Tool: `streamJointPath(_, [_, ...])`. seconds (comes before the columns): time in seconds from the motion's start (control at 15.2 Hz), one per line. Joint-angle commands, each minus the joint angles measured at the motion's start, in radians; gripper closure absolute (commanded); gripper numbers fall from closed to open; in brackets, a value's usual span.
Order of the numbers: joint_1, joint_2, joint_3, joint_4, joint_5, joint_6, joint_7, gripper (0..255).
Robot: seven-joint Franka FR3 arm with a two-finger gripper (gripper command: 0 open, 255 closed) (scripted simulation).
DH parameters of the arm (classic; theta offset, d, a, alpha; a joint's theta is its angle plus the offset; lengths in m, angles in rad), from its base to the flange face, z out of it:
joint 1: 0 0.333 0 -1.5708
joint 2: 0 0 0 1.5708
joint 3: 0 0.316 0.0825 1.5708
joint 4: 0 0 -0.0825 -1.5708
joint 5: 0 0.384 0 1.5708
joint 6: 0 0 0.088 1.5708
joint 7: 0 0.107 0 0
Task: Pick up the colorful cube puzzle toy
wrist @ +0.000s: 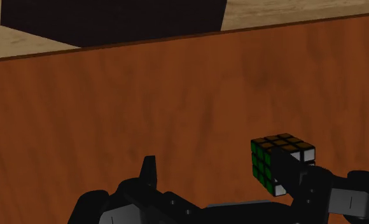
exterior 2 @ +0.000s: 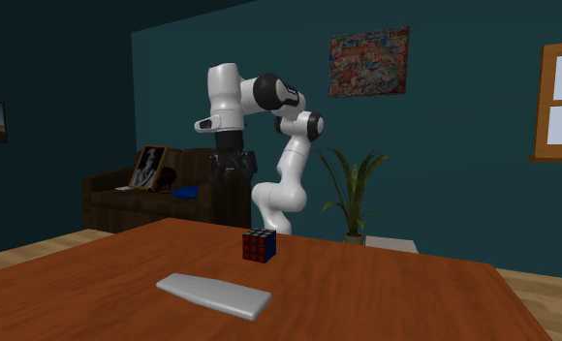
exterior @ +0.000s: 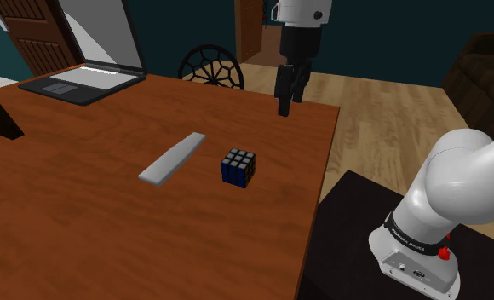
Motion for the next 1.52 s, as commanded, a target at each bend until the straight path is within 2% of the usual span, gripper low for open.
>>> streamJointPath(0.0, [0.014,0.031,0.040,-0.006,0.016,0.043,0.028,0])
streamJointPath(0.33, [0.041,0.147,0.139,0.031,0.033,0.136,0.100,0])
streamJointPath(0.66, [0.059,0.278,0.232,0.090,0.019,0.218,0.178,0])
streamJointPath(1.25, [0.063,0.298,0.246,0.005,0.024,0.322,0.173,0])
streamJointPath(1.32, [0.063,0.297,0.246,0.006,0.024,0.321,0.173,255])
streamJointPath(1.45, [0.062,0.297,0.245,0.006,0.024,0.321,0.172,255])
